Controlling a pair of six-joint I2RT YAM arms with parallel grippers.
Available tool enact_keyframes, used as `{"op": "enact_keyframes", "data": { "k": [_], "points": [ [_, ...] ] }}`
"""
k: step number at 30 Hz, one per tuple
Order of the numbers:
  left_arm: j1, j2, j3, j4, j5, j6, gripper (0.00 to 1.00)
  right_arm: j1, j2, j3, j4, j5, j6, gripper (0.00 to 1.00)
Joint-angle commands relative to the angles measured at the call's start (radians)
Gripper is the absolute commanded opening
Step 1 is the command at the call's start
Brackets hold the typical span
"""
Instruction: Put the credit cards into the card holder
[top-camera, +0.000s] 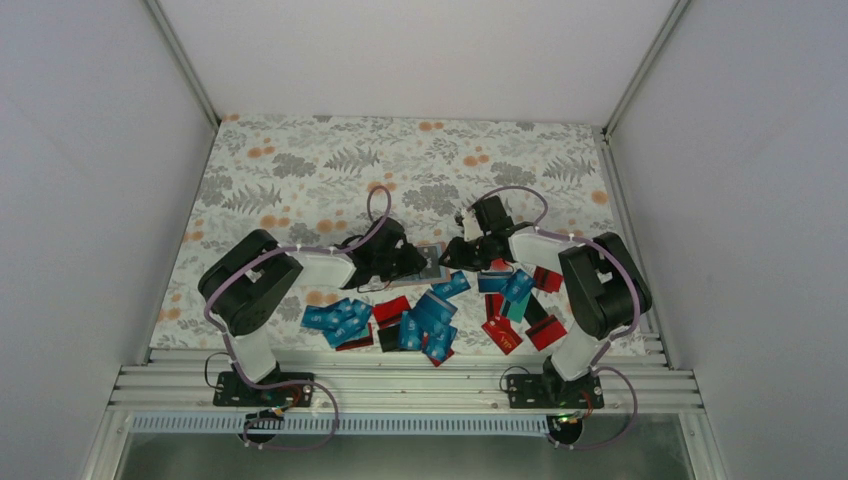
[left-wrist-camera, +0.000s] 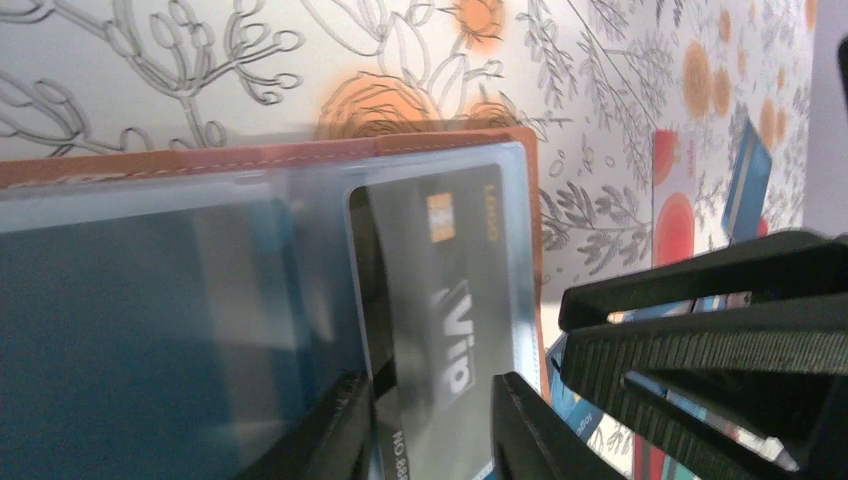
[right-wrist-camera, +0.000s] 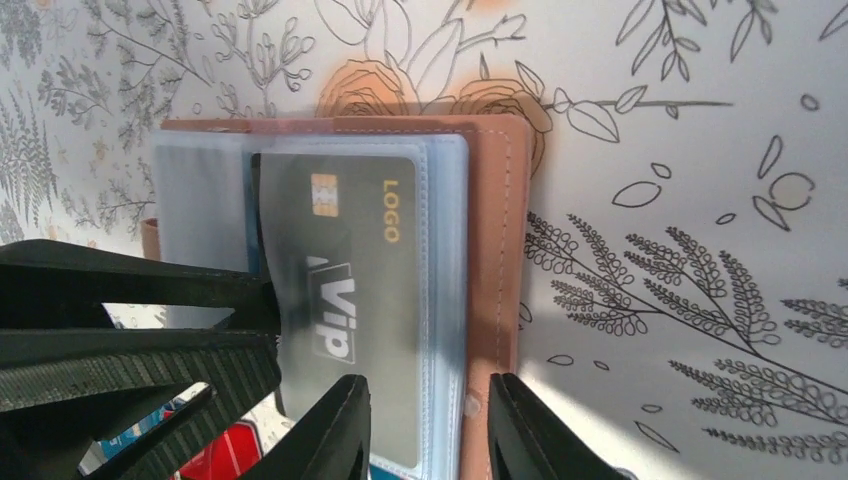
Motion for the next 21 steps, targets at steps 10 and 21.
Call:
{"op": "enact_keyframes", "data": {
  "k": [10,21],
  "points": [
    [-0.041,-0.076,0.17,-0.357,-0.162,0.102,0.56,-0.001,-0.105,0.062,-0.07,-0.071,-0.039,0.45],
    [-0.044,-0.016,0.222,-0.388,-0.165,0.167,0.06,-0.001,0.019,0.063,-0.019,-0.184,-0.037,0.47]
  ]
}}
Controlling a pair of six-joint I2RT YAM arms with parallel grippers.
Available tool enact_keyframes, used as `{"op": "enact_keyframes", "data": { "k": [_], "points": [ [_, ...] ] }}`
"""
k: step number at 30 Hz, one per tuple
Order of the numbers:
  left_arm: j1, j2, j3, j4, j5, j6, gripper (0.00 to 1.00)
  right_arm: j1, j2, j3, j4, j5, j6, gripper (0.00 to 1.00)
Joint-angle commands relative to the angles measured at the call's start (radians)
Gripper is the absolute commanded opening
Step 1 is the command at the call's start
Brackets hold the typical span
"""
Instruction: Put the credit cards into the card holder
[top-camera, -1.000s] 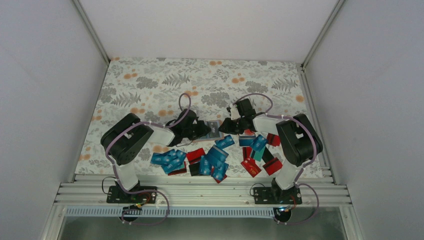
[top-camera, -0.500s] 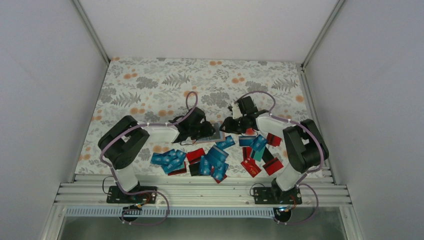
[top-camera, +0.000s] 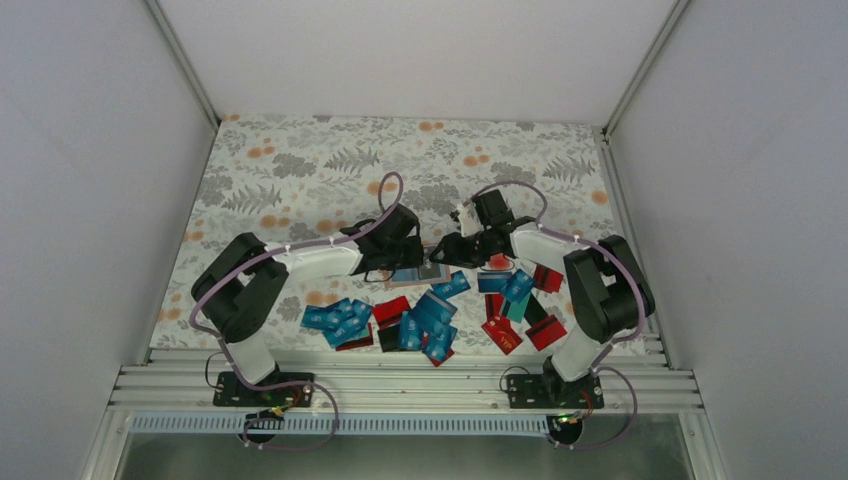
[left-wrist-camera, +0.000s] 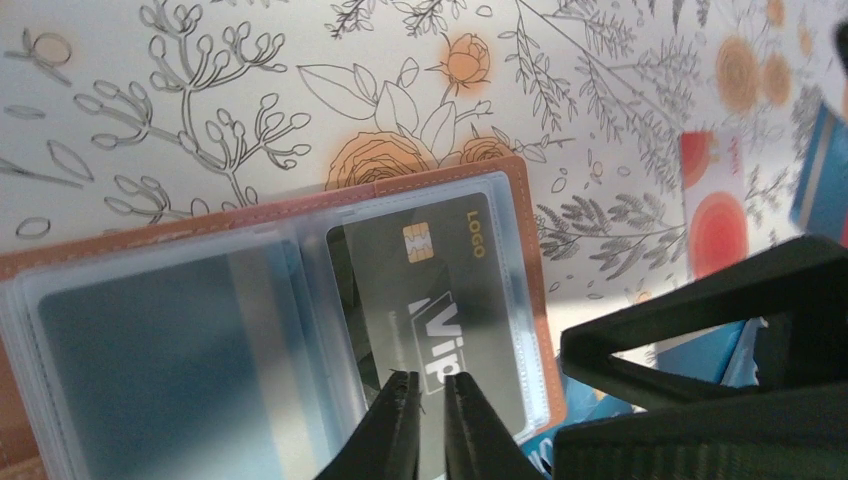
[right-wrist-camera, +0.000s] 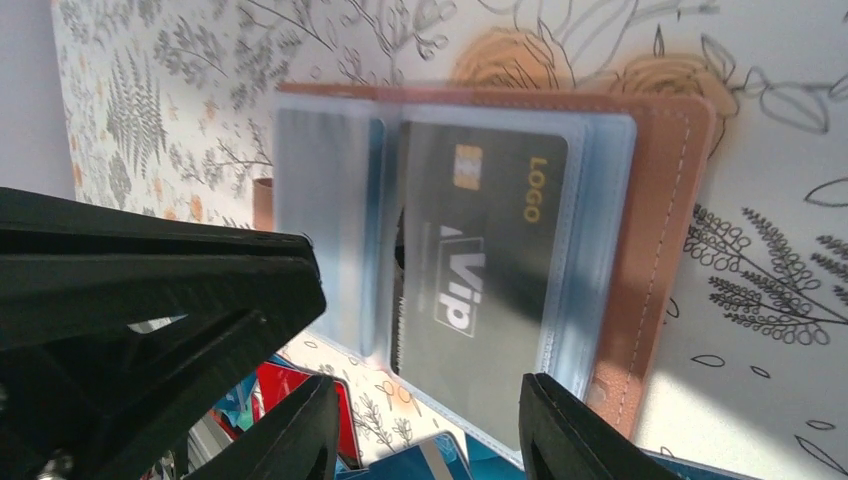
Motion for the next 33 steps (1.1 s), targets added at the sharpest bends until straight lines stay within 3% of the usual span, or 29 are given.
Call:
{"op": "enact_keyframes", "data": {
  "k": [1,20,33],
  "points": [
    [-0.007,0.036,0.034,-0.028,-0.015,0.034,0.05,-0.001,0.046,0.02,0.028,-0.043,-0.011,0.47],
    [-0.011,0.161,0.038,0.027,0.043,0.044,0.02,-0.001,0.114,0.021,0.04,-0.061,-0.008,0.47],
    [-0.013,0.103,0.037,-0.014,-0.005,0.028,0.02,0.003,0.064,0.061,0.021,-0.138,-0.004,0.48]
  ]
}}
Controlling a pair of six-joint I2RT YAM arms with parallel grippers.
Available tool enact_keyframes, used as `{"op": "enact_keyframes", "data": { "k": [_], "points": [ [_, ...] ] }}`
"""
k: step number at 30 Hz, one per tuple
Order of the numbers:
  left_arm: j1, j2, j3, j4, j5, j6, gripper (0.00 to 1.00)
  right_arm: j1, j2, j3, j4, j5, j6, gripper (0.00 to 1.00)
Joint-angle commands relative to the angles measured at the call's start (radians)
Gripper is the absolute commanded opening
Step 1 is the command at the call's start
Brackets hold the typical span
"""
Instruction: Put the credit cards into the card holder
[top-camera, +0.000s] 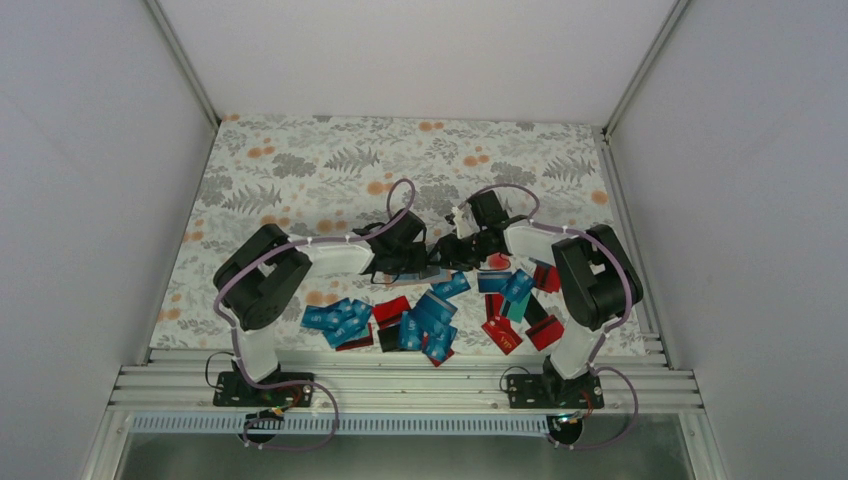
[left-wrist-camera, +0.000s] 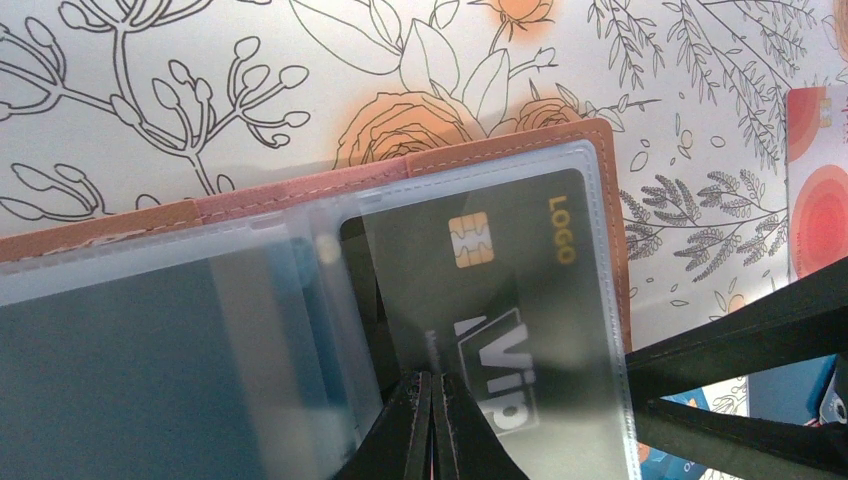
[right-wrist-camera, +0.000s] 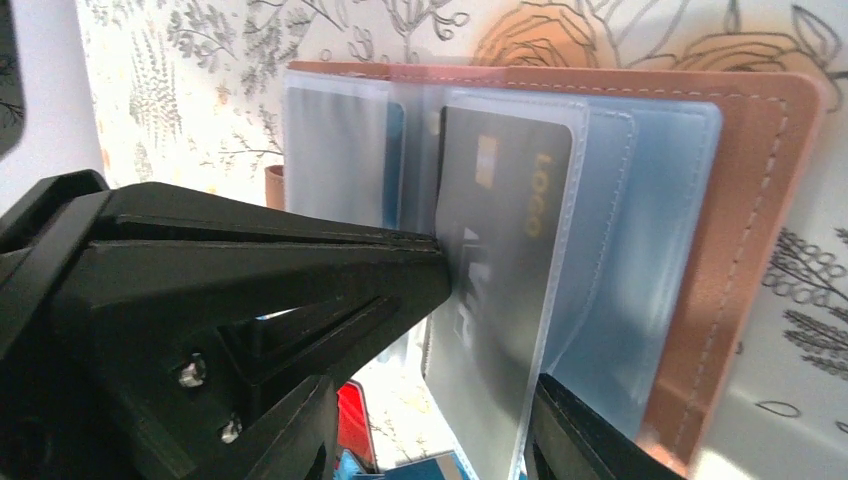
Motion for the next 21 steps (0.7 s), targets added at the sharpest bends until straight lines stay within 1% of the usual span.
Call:
{"op": "enact_keyframes", "data": {
  "k": [1,8,13,21],
  "points": [
    [-0.007,-0.043,0.005,-0.047,-0.033,-0.005,0.02,0.004,-0.028,0.039,0.008,-0.064,-0.004,0.48],
    [0.002,-0.194,-0.007,-0.164,-0.116,-0.02,0.02,0.031,-0.003,0.073,0.004,-0.068,0.004,0.48],
    [0.023,-0.313,-0.06,-0.222,-0.161,-0.028,0.02,0.063,0.02,0.117,-0.007,-0.055,0.017,0.48],
    [0.031,-0.494,-0.158,-0.346,-0.243,-0.055,0.02,0.147,0.09,0.189,0.007,-0.035,0.058,0.49]
  ]
}}
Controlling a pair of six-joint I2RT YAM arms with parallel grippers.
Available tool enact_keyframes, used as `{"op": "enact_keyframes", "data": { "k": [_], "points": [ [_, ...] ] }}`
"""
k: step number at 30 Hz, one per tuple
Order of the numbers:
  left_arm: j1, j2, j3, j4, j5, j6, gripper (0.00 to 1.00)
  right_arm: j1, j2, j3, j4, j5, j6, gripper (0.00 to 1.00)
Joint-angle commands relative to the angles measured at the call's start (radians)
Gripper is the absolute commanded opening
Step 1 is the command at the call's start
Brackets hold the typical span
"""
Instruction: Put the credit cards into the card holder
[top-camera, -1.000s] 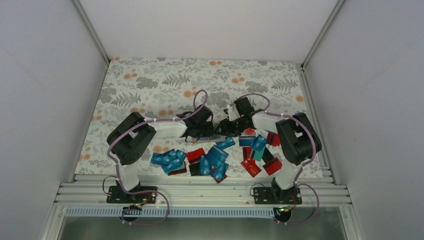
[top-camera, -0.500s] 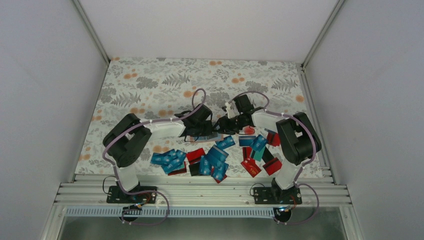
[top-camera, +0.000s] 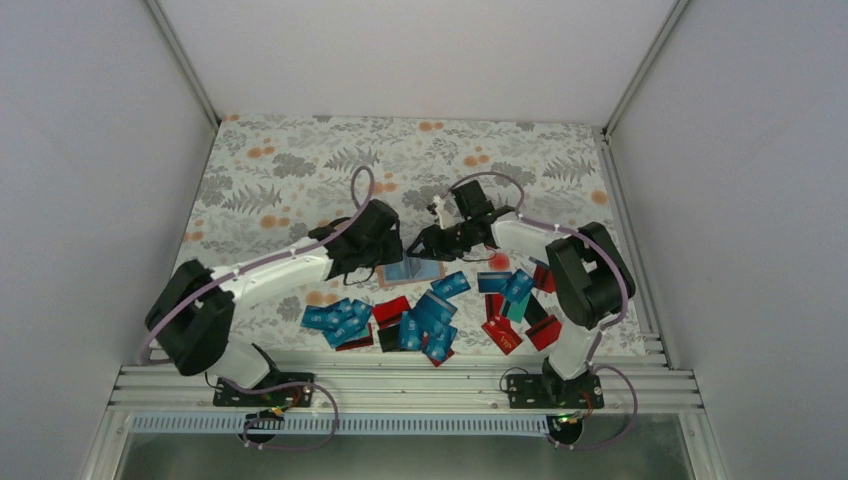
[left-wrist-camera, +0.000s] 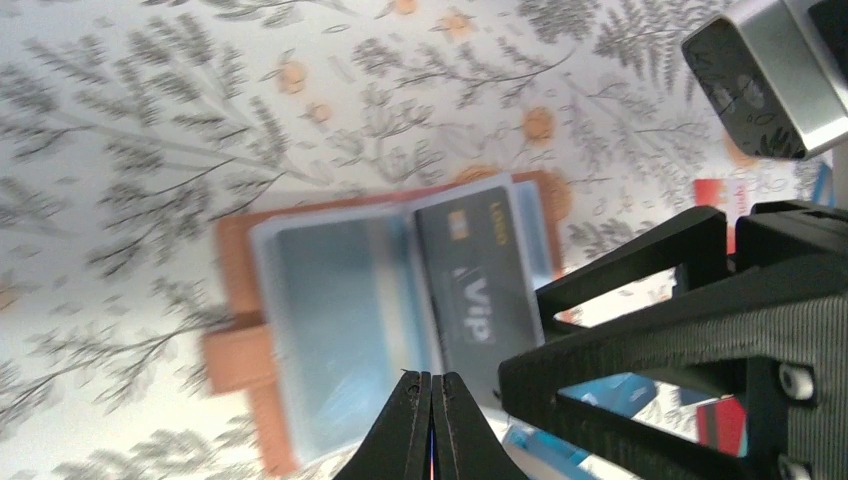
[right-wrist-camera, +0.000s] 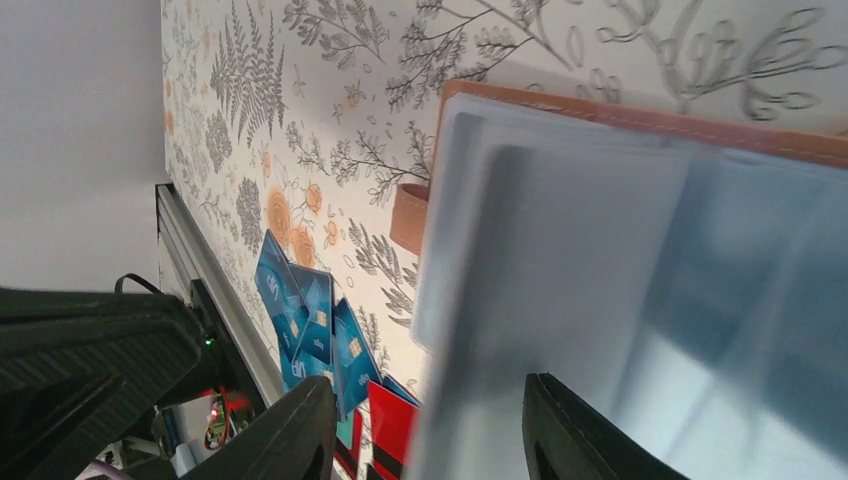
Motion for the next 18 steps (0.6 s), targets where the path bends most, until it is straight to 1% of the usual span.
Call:
{"op": "enact_keyframes", "data": {
  "k": [1,5,12,15,18],
  "points": [
    [0.004,-0.098,-0.057,-0.106,-0.066,-0.032,0.02,0.054,0.055,0.06,0.003,0.012,0.031,0.49],
    [0.003,-0.175,-0.116,-0.135,-0.075,-0.063,0.02,0.088,0.085,0.106,-0.012,0.026,0.035,0.52],
    [0.003,-0.319,-0.211,-0.183,-0.065,-0.1,0.03,0.134,0.124,0.161,-0.038,0.053,0.045,0.62],
    [0.0,-0.371,-0.248,-0.151,-0.013,-0.068,0.03,0.144,0.128,0.17,-0.037,0.037,0.046,0.63],
    [-0.022,-0.402,-0.277,-0.105,0.039,-0.021,0.03,0.145,0.096,0.168,-0.045,0.041,0.031,0.63]
  ]
}}
